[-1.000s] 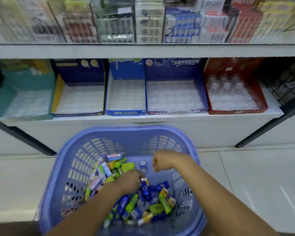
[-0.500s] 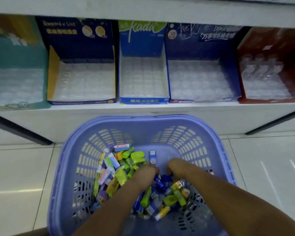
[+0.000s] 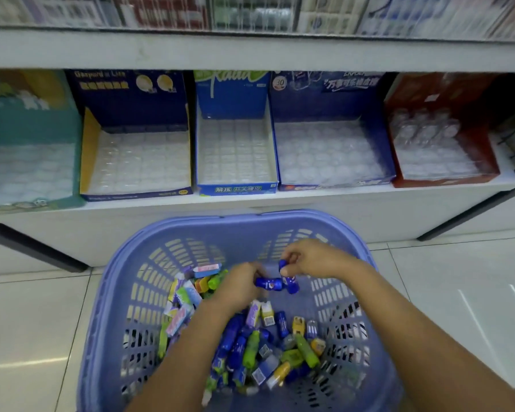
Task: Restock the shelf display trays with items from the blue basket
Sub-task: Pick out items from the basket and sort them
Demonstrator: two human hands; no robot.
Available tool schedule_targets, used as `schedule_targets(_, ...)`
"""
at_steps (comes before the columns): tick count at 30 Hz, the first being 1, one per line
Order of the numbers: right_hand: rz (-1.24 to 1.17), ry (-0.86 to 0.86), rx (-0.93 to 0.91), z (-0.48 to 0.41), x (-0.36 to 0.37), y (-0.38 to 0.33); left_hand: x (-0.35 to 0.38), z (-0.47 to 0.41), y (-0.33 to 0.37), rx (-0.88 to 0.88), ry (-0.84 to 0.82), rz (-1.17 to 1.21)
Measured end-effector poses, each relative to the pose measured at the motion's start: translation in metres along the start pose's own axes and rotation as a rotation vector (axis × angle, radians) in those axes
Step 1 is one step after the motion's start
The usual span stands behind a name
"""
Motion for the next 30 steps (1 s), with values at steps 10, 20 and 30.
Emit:
schedule_targets(10,-0.412,0.661,-0.339,0.160,-0.158,-0.011,-0.102,0.080,0.163,0.354,0.304,0.073)
schedule_targets(20,0.119,1.025,0.051,0.121,-0.264,0.002,-0.129,0.010,0.205,0.300,0.576,0.091)
schedule_targets(30,0.238,0.865,0.128,0.086,-0.280,0.012,-0.117,0.001,0.189,0.292,0.655,0.119)
Point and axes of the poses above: each hand's wrist, its own z-axis away from the middle knuckle, its own x-axis out of the palm, y = z × x, the point moved 8 cm from there along -z, towards the middle knuckle, and after that the axes turned 15 degrees about -y, right-handed, at the moved point
